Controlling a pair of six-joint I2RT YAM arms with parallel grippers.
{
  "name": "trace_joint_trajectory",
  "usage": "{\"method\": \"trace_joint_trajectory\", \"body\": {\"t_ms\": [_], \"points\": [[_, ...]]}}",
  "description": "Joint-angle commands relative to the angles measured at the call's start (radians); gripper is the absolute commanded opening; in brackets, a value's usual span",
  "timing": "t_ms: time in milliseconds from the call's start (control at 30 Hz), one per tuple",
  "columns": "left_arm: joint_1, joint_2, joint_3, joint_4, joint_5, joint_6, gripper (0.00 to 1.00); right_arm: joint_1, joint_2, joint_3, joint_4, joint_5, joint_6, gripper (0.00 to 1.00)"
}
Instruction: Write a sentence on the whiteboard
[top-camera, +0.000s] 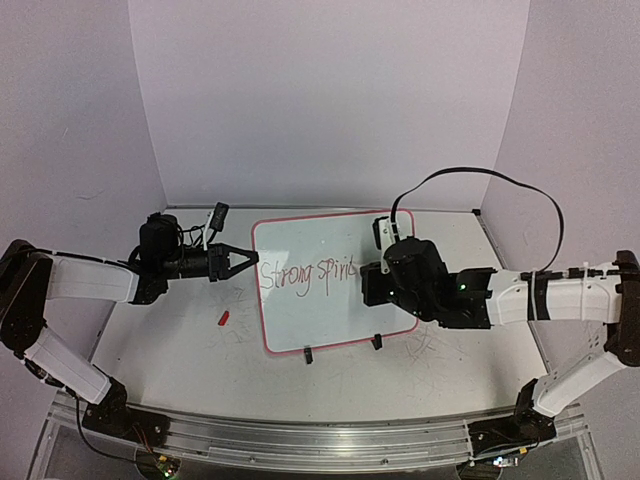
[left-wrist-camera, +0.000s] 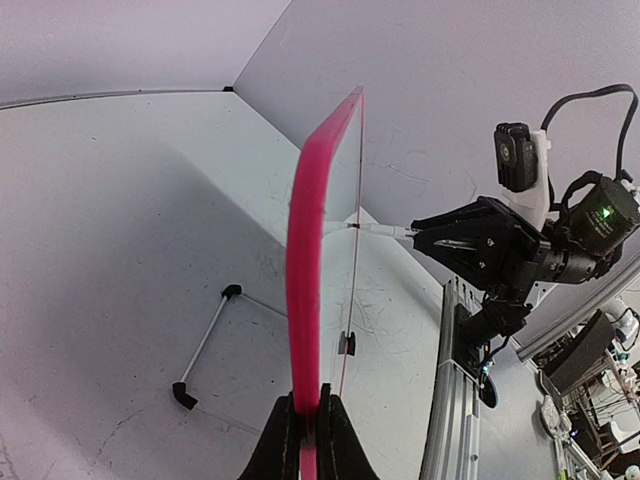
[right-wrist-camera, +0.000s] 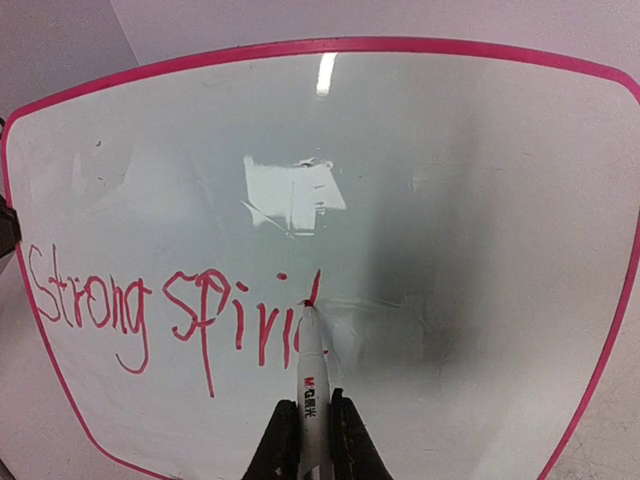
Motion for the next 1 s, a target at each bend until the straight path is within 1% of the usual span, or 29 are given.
{"method": "trace_joint_trajectory", "body": {"t_ms": [0,100,233,300,467,700,967], "points": [[-0.025,0.011,0.034,-0.038,-0.001,0.032,0.0,-0.004,-0.006,0.031,-0.058,0.07,0.025,0.0],[-0.025,0.012,0.034,-0.04,-0.003,0.032,0.0,-0.005,-0.086,0.009,-0.078,0.075,0.027,0.0],[-0.025,0.009,0.033,-0.041,-0.006,0.032,0.0,-0.004,-0.239,-0.079,0.02,0.025,-0.029,0.0],[-0.025,0.009,0.034,-0.042,-0.007,0.032,0.0,-0.012,-0.276,-0.109,0.028,0.022,-0.041,0.0],[-0.025,0.006,0.044,-0.045,-0.007,0.032,0.0,-0.019,-0.25,-0.106,0.011,-0.033,-0.036,0.0],[-0.027,0.008,0.042,-0.049,-0.01,0.034,0.0,-0.019,-0.164,-0.068,0.011,-0.084,-0.053,0.0],[-0.027,0.011,0.041,-0.054,-0.015,0.039,0.0,-0.023,-0.143,-0.08,0.011,-0.042,-0.046,0.0]]}}
